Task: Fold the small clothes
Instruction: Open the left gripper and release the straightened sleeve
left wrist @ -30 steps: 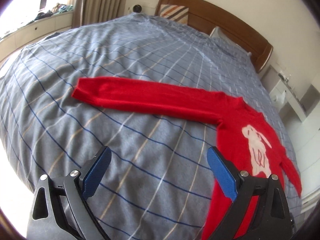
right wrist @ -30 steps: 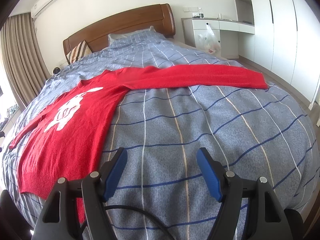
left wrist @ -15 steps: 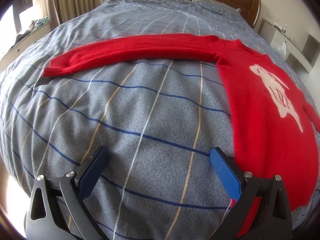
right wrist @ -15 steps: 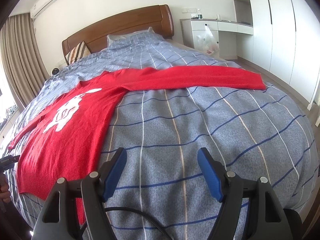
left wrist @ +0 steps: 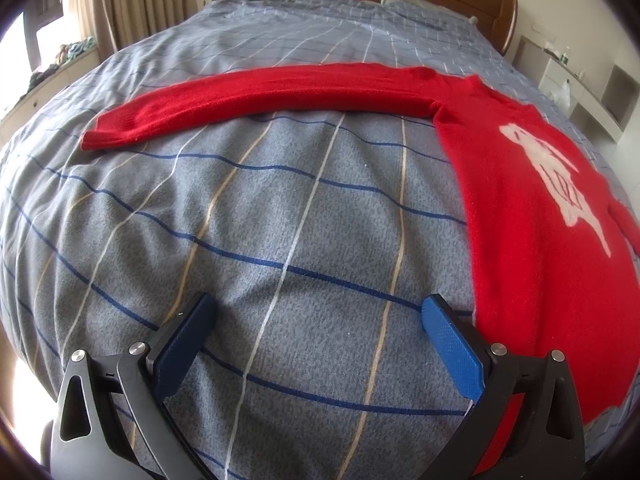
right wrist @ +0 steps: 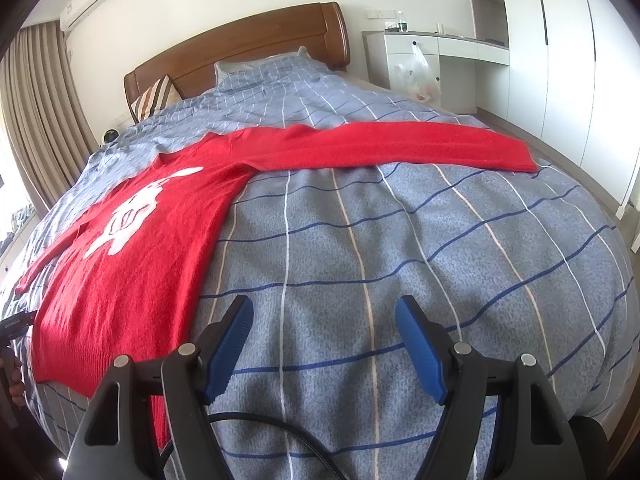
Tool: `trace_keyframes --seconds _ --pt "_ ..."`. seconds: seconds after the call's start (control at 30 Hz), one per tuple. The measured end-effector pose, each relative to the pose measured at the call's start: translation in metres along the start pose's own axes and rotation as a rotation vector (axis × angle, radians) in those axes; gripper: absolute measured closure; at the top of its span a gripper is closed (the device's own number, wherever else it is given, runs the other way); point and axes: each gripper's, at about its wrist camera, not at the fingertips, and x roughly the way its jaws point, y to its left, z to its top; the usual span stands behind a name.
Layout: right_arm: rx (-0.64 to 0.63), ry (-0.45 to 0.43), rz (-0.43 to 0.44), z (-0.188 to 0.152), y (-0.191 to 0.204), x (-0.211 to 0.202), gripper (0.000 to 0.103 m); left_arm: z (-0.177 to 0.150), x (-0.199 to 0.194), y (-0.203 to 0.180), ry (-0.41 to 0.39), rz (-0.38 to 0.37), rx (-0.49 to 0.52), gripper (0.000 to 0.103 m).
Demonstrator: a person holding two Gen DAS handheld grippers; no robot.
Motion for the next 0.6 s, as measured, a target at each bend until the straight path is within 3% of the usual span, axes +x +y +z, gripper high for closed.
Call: trace_keyframes --seconds 0.17,0.6 --pt "-0.005 0.009 0.003 -0.0009 0.0025 0.0035 0.030 -0.0036 -0.0018 0.0020 -0.024 -0.016 0.014 0.000" --pt "-0.010 0.019 0.001 -0.0023 0.0044 0.0071 0.029 0.0001 -0.0021 -0.0030 0.020 -0.006 0.079 0.000"
